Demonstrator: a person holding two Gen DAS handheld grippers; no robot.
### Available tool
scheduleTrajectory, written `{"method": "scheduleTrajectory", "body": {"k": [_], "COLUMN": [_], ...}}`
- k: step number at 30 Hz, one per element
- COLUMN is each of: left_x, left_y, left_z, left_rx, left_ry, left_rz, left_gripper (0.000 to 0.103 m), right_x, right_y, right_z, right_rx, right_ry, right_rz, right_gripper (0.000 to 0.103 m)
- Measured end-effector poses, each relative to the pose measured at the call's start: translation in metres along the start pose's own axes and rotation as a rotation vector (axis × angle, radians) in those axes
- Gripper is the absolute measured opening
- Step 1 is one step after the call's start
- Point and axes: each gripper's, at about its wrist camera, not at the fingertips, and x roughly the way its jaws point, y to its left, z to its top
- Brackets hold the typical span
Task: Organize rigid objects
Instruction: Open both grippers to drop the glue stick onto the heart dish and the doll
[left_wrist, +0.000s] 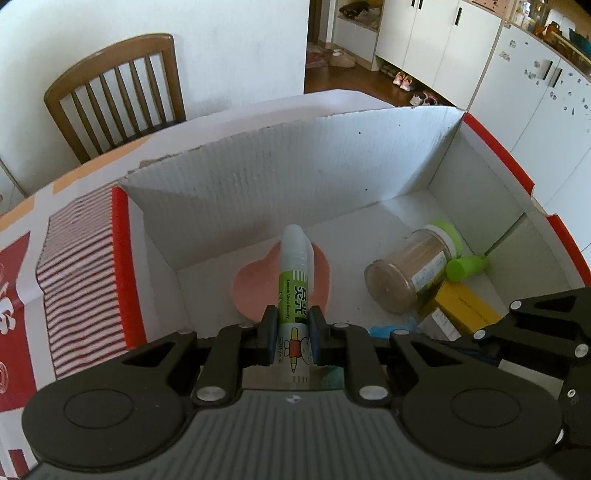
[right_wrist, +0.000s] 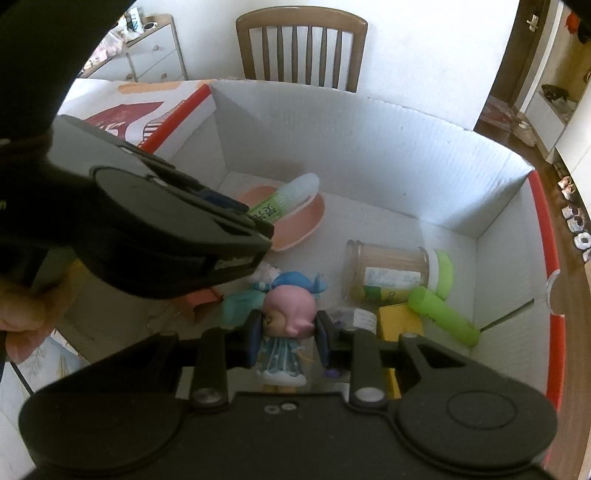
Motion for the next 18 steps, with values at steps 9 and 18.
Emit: {"method": "scheduleTrajectory", "body": {"k": [9, 18], "left_x": [0.005, 0.004], "left_y": [-0.002, -0.006], "left_z": [0.0, -0.003], "left_rx": [0.009, 0.01], "left_ry": [0.046, 0.062], "left_rz": [0.009, 0.008], "left_gripper": [0.017, 0.017], "right_x": [-0.004, -0.027], "right_y": [-0.001, -0.003], "right_z": [0.001, -0.004], "right_rx": [0.018, 0.036], "right_ry": [-0.011, -0.058], "right_rz": [-0.013, -0.003], "right_gripper": [0.035, 0.054]}}
